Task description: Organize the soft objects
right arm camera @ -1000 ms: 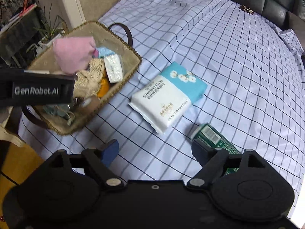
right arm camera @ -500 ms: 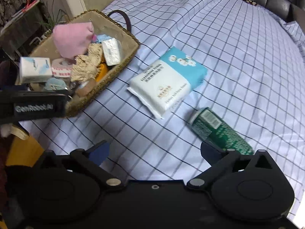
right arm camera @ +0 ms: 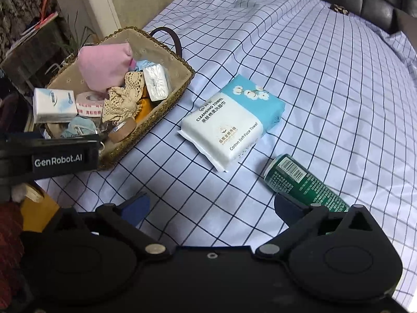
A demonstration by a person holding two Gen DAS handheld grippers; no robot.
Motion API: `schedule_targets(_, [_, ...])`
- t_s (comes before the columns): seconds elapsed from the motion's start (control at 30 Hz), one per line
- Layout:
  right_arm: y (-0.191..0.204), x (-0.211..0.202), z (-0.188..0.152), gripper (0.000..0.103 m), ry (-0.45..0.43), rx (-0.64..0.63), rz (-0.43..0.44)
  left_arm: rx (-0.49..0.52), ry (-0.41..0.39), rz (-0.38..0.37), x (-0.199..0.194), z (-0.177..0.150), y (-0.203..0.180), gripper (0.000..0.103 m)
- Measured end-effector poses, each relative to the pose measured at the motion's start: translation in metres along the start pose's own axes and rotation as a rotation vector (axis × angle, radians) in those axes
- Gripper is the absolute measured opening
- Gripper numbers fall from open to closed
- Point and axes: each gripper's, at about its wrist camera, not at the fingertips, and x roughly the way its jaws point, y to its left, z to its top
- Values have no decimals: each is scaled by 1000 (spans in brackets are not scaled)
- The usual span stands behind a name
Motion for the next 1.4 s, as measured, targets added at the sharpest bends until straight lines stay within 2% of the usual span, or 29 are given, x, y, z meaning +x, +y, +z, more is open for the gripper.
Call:
schedule_targets(0.4, [-10, 7, 1, 103, -14, 67, -64, -11, -29, 21, -3, -3, 1, 94])
schedule_targets(0.8, [-9, 3, 1, 103, -21, 85, -72, -7, -39, 28, -4, -4, -1, 94])
schedule_targets(1.4, [-10, 9, 0, 103, 8, 84, -82, -6, -14, 34, 0, -3, 0, 94])
